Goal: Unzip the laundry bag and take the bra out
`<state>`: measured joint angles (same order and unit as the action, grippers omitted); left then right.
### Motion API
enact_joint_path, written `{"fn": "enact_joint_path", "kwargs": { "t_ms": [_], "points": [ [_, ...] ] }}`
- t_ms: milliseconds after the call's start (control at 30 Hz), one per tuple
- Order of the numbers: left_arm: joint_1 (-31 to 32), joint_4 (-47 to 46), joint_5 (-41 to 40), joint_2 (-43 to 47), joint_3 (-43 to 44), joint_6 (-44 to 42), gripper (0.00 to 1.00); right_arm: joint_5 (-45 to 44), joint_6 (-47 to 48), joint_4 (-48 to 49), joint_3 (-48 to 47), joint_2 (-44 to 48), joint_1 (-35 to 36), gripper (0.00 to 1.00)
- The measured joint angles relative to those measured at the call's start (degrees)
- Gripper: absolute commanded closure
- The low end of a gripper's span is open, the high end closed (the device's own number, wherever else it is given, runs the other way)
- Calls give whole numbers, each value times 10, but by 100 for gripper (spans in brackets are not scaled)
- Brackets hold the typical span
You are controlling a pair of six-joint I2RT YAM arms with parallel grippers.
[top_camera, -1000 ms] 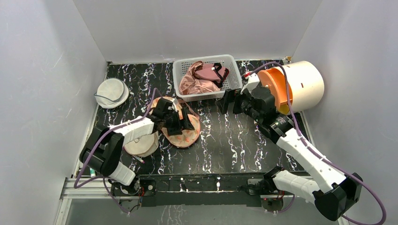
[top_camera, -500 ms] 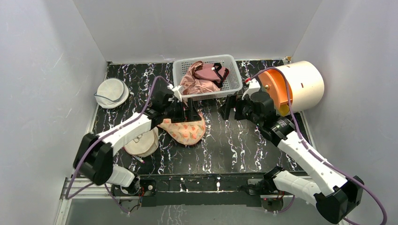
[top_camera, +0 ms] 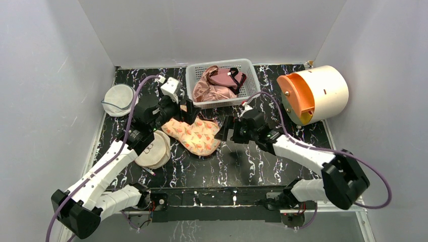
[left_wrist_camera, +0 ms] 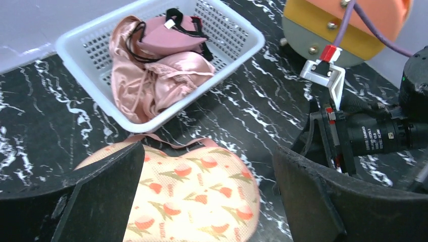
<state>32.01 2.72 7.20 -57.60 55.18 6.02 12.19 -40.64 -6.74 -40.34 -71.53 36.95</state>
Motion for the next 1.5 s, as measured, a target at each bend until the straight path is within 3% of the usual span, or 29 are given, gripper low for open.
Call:
{"fn": "enact_joint_path", "kwargs": {
  "t_ms": [267,500,867,1067,1200,1367,1500],
  "points": [
    [0,-4,-43,-1,-56,-41,2,-48,-128,111,49,-122,52,9],
    [0,-3,-68,0,-56,-50,2,-78,-208,239,69,-169,81,22],
    [0,-1,-111,2,-59,-63,2,-115,-283,300,58,-229,109,50],
    [0,-50,-135,-40,-99,-75,2,-85,-266,306,41,-260,71,75],
    [0,-46,-128,-70,-127,-55,2,-4,-217,283,7,-294,5,87],
    [0,29,-99,-78,-46,-3,11,42,-112,174,-84,-324,-40,89],
    [1,42,-58,-70,-25,5,12,73,-54,172,-56,-304,-54,89]
  ]
}}
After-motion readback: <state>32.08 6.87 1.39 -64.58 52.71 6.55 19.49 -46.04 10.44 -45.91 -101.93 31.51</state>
